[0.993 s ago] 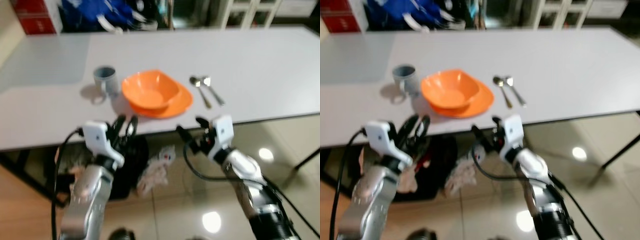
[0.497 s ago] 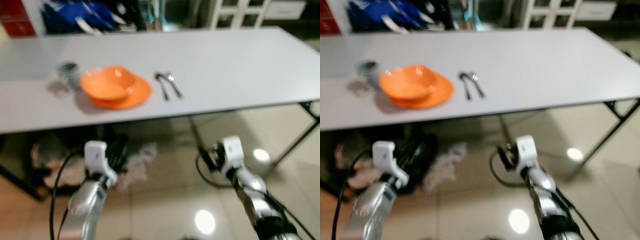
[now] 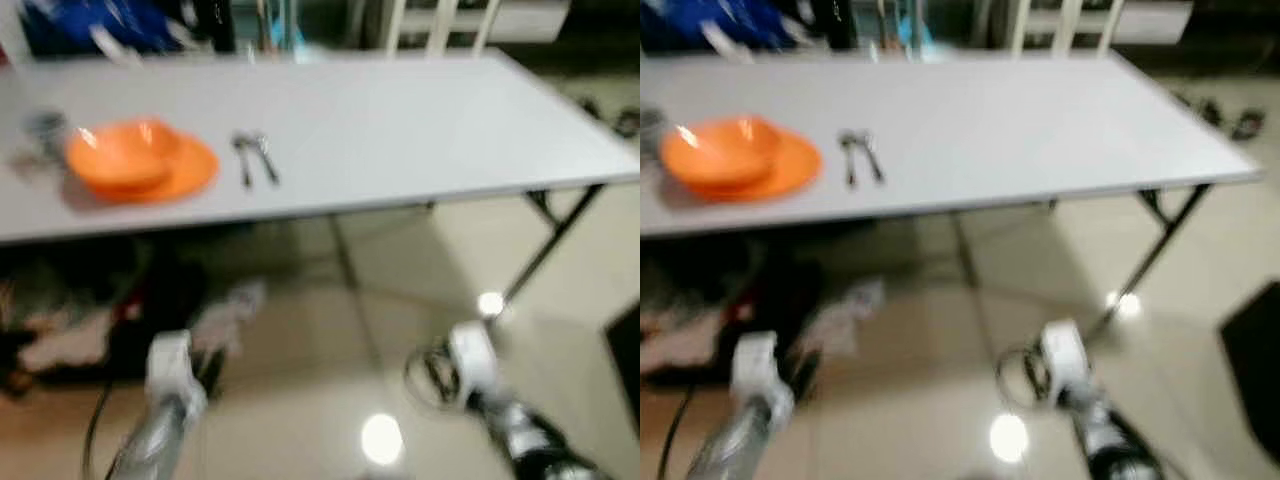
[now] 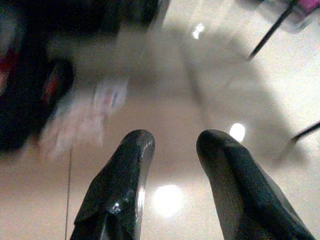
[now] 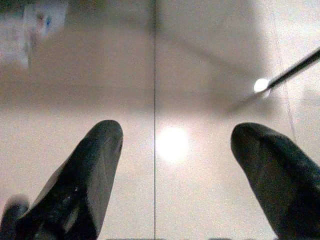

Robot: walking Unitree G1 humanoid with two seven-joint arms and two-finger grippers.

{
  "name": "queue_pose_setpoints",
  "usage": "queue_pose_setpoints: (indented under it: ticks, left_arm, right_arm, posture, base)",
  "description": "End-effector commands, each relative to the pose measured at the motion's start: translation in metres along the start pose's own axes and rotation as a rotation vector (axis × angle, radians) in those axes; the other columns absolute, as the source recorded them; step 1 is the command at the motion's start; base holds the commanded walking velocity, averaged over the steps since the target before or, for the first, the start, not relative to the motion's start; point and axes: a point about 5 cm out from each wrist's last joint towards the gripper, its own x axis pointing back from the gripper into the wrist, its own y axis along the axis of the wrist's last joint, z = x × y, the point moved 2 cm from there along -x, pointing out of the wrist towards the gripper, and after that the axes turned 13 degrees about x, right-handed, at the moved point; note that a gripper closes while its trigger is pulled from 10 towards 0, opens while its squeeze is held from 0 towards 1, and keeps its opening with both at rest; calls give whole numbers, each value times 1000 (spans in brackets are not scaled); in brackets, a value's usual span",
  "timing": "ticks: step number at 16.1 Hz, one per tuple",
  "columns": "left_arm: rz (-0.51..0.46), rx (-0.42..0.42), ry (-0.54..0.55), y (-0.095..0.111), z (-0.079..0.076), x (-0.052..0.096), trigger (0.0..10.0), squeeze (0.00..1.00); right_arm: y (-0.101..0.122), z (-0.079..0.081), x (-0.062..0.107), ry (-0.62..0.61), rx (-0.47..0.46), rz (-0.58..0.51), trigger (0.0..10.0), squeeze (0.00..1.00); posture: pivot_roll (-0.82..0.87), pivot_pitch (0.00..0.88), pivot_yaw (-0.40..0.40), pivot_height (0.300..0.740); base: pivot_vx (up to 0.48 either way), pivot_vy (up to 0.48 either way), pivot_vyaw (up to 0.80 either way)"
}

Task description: Setting the table

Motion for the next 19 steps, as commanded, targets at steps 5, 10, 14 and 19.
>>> queue_pose_setpoints:
  ticks: [5, 10, 14, 19]
  left_arm:
    - [139, 96, 186, -39, 37, 19, 10000, 0]
    - [203, 90, 300, -49, 63, 35, 10000, 0]
    - [252, 83, 338, -62, 63, 40, 10000, 0]
    - [256, 55, 356, -67, 61, 41, 10000, 0]
  right_arm:
    - [-36, 11, 6, -10, 76, 195, 10000, 0]
    - [-58, 15, 14, 1, 127, 271, 10000, 0]
    - [-65, 12, 17, -4, 133, 294, 10000, 0]
    - [-73, 10, 21, 4, 133, 310, 10000, 0]
  posture:
    - [-87, 32, -6, 740]
    - [-81, 29, -3, 740]
    - [-86, 30, -4, 740]
    - [-100, 45, -4, 740]
  base:
    - [0, -465, -800]
    - [0, -465, 0]
    - [0, -231, 0]
    - [192, 0, 0]
